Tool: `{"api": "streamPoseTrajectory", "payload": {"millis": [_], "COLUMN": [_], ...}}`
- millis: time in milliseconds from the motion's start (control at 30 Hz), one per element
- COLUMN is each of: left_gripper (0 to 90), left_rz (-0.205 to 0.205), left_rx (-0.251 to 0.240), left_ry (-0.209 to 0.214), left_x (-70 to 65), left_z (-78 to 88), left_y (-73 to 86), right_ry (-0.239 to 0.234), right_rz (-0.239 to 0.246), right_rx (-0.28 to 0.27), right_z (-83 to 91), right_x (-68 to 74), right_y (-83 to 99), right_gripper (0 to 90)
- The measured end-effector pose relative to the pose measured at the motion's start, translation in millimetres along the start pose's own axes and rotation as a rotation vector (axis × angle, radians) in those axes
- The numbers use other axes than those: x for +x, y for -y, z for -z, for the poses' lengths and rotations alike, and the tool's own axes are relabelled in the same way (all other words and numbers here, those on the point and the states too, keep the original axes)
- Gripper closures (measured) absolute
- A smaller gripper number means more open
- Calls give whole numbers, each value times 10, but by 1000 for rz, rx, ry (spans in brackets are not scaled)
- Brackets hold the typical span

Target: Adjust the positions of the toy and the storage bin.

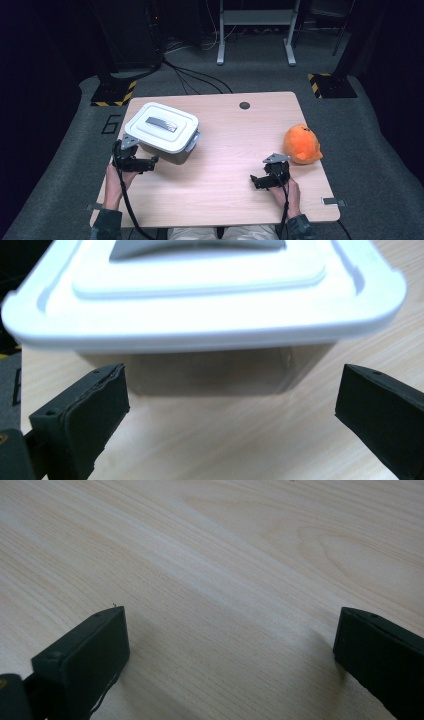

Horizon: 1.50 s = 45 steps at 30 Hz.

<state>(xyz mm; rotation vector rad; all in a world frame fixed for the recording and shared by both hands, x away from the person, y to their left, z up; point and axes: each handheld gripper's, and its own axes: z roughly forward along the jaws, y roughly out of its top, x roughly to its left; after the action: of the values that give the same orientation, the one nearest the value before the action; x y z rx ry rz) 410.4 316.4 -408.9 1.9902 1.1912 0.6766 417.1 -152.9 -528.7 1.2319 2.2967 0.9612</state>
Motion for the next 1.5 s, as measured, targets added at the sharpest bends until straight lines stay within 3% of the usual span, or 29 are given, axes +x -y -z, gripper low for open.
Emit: {"api": "streamPoseTrajectory", "payload": {"millis": [200, 400, 900, 1167, 1300, 1500], "left_gripper": [7, 7, 2, 23, 38, 100], "left_rz": [-27, -55, -143, -173, -167, -221], "left_rx": [-19, -4, 76, 121, 113, 119], "left_ry": [20, 24, 94, 124, 174, 194], "left_x": [64, 159, 266, 292, 348, 379], "left_z": [-77, -199, -662, -846, -874, -851], "left_y": [-226, -432, -810, -890, -893, -899], "right_ry": [0, 0, 1, 2, 4, 4], "right_rz": [-1, 0, 2, -4, -9, -8], "right_rx": [0, 0, 0, -3, -6, -6], "right_z": [0, 0, 0, 0, 0, 0], "right_x": [0, 0, -2, 4, 8, 8], "right_y": [0, 0, 0, 0, 0, 0], "right_gripper": [7, 7, 9, 12, 14, 14]}}
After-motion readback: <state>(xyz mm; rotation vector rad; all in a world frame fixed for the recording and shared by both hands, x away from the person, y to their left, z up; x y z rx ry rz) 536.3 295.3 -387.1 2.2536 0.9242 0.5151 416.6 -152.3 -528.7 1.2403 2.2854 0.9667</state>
